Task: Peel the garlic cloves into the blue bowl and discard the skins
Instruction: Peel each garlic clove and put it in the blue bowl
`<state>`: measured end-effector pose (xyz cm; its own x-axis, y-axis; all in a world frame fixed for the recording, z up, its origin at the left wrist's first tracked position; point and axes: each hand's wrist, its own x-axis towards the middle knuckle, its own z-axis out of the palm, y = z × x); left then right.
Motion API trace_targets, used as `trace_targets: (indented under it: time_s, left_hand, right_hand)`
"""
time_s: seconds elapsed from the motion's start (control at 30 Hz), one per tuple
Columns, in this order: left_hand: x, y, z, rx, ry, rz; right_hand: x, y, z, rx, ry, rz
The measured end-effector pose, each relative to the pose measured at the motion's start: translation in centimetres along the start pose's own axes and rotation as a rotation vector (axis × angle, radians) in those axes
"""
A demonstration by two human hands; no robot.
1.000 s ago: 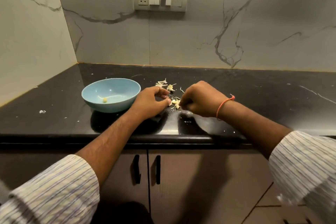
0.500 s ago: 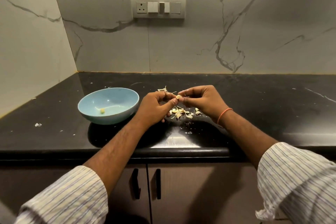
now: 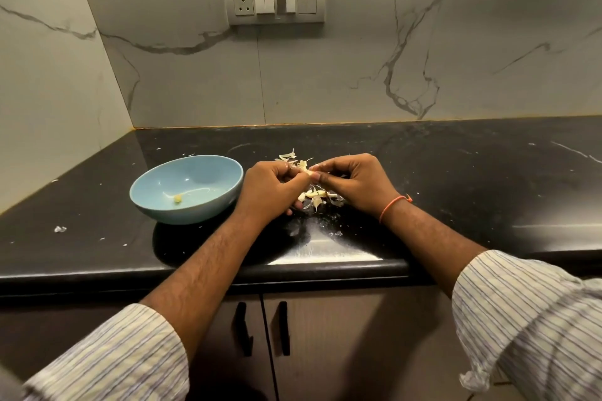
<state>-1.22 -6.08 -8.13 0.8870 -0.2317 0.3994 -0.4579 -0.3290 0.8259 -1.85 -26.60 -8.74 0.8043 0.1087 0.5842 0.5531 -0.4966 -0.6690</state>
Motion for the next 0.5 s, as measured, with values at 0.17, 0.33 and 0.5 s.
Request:
trace_targets:
  time_s: [0.17,0.33,0.5]
  left_hand:
    - [0.22,-0.16,0.1,-0.018,0.006,-0.064]
    - [0.23,0.01,0.03,-0.123,-0.023,-0.101]
    - [0.15,0.08,-0.17,-0.182,-0.044,-0.102]
  right_hand:
    - [-0.08,-0.04,-0.24,0.062,-0.025,0.035]
    - [0.04,0.36,-0.29,0.117,0.024,0.095]
    - [-0.06,0.16,-0.27,0.099,0.015,0.068]
